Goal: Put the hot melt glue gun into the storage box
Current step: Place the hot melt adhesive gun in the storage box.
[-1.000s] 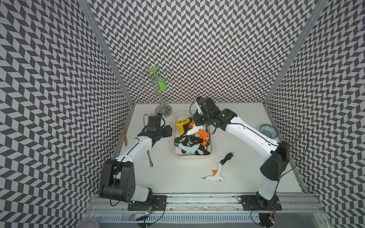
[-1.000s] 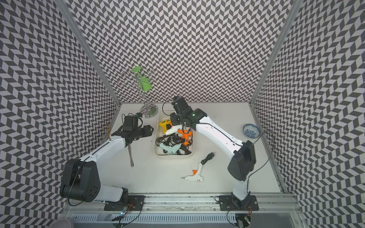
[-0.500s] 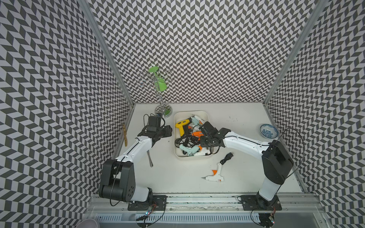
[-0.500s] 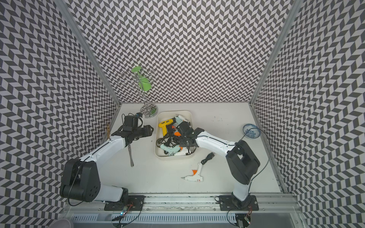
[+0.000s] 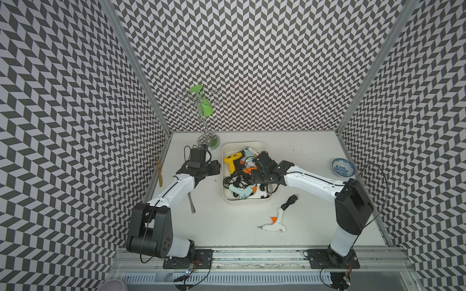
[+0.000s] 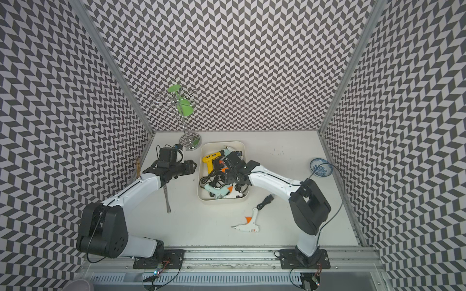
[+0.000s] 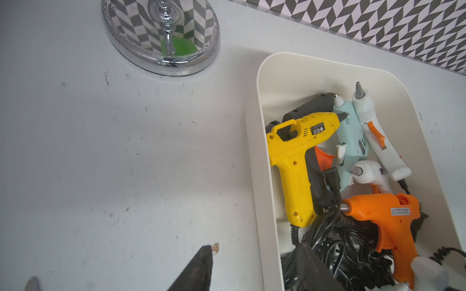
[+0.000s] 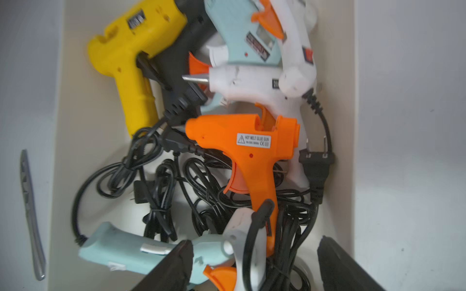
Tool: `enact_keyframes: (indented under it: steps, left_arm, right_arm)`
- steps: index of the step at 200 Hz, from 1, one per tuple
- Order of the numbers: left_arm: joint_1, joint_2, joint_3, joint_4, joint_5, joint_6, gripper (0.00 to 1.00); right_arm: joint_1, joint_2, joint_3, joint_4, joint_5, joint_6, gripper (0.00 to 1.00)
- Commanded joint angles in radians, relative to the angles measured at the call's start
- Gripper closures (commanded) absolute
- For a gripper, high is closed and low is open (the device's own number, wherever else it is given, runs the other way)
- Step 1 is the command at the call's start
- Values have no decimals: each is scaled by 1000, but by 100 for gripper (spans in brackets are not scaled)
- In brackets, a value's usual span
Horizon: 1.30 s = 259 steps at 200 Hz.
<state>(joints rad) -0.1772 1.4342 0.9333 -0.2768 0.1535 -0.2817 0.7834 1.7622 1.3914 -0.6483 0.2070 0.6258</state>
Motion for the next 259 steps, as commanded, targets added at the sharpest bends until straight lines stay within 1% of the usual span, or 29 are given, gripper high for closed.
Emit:
enact_keyframes:
  steps: [1,22,29,38,46,54,57,72,83,98,117,144,159,181,190,198,208,214,215,216,226,239,259]
  left_arm:
    - [-7,9,9,7,5,4,43]
    - [-8,6,6,10,8,4,43]
    - [-10,5,4,12,9,4,42]
    - [-11,5,5,14,13,4,42]
    - [-12,8,4,16,17,3,42]
    - [-14,9,6,18,24,0,42]
    - [-13,11,6,19,26,0,43]
    - [-16,18,8,18,31,0,43]
    - [-16,18,9,16,31,0,43]
    - [-18,14,8,16,26,2,43]
    - [-19,10,3,16,23,2,42]
    - [-21,9,3,11,18,4,43]
    - [-22,5,1,11,16,7,42]
    - [-21,7,1,11,18,4,43]
    - [-21,8,2,12,22,4,42]
    - [-21,8,2,13,23,4,42]
    - [-22,9,3,14,25,4,42]
    - [-22,9,3,14,27,3,42]
    - [-22,9,3,14,27,3,42]
    - [-23,9,3,14,27,3,42]
    - [-22,9,4,15,31,2,42]
    - [-22,10,5,16,34,0,42]
    - [-23,6,5,16,35,0,42]
  right_arm:
    - [3,-70,47,-81,85,-30,19]
    - [2,-120,8,-114,133,-7,22]
    - [2,-143,-17,-109,139,-6,25]
    - [2,-171,-59,-66,120,-33,31]
    - [3,-187,-96,-17,96,-48,41]
    - [3,-191,-119,36,47,-70,53]
    - [4,-189,-124,58,21,-75,58]
    - [12,-160,-138,132,-31,-95,76]
    - [20,-126,-139,165,-47,-108,86]
    - [20,-70,-141,168,-42,-95,90]
    - [20,-14,-168,233,-62,-105,95]
    - [20,74,-183,253,-70,-81,98]
    - [20,89,-204,259,-63,-62,100]
    - [20,62,-243,275,-56,-47,100]
    - [20,44,-241,256,-42,-43,95]
    - [22,20,-241,238,-24,-43,87]
    - [23,-16,-237,212,-2,-40,72]
    - [24,-45,-232,196,10,-40,64]
    - [24,-50,-230,189,16,-38,61]
    - [24,-50,-230,189,16,-38,61]
    - [24,-97,-218,161,41,-32,49]
    - [26,-152,-201,127,74,-24,39]
    - [25,-232,-176,65,134,14,31]
